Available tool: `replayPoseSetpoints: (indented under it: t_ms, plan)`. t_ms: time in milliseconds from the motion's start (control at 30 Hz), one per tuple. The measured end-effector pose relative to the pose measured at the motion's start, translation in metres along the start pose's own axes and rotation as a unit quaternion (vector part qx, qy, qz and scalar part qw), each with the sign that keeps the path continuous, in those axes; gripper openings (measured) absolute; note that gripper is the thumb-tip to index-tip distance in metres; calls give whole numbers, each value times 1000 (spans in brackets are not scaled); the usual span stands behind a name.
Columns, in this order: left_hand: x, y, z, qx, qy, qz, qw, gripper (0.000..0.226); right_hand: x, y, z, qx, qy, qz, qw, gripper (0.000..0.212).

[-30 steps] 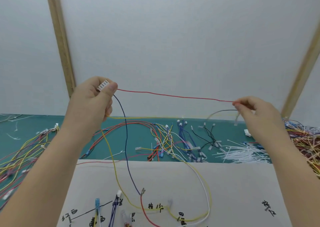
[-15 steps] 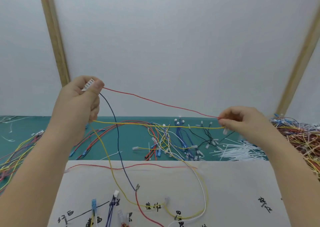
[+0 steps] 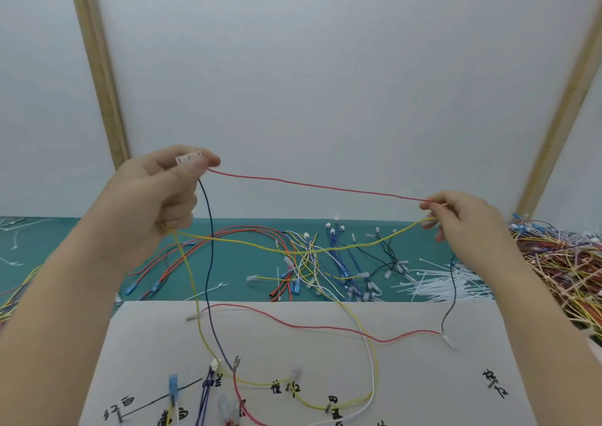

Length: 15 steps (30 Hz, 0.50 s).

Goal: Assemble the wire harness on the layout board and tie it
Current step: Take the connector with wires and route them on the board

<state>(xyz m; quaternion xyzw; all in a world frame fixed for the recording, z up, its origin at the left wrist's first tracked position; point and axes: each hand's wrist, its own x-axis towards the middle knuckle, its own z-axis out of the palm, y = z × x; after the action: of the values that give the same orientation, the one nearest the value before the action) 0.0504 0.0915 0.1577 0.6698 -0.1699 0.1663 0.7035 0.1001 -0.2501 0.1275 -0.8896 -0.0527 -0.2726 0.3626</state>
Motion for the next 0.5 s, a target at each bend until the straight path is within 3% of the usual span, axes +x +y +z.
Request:
replayPoseSetpoints:
  t_ms: [100,167,200,267,300,400,500]
  plan:
    - [-1,3,-5,-94,-12,-65,993,19,-2,2,-3,186,-69,87,976,24]
    - [1,-1,-11,2,36,-69,997,15,-7,1,-7,272,-110,130,947,27]
    - [2,-4,-12,110,70,-44,990,13,-7,2,-8,241,-106,117,958,29]
    - [4,-12,-11,322,127,27,938,13,-6,1,-7,91,-75,52,992,29]
    - [4,-13,-8,377,141,53,914,13,-5,-1,-6,37,-60,24,997,29]
    - [2,-12,-2,415,143,92,894,14,-3,-2,-2,-40,-19,-18,999,21]
    - [4,-13,-4,404,113,84,904,12,-3,2,1,-101,33,-55,993,18]
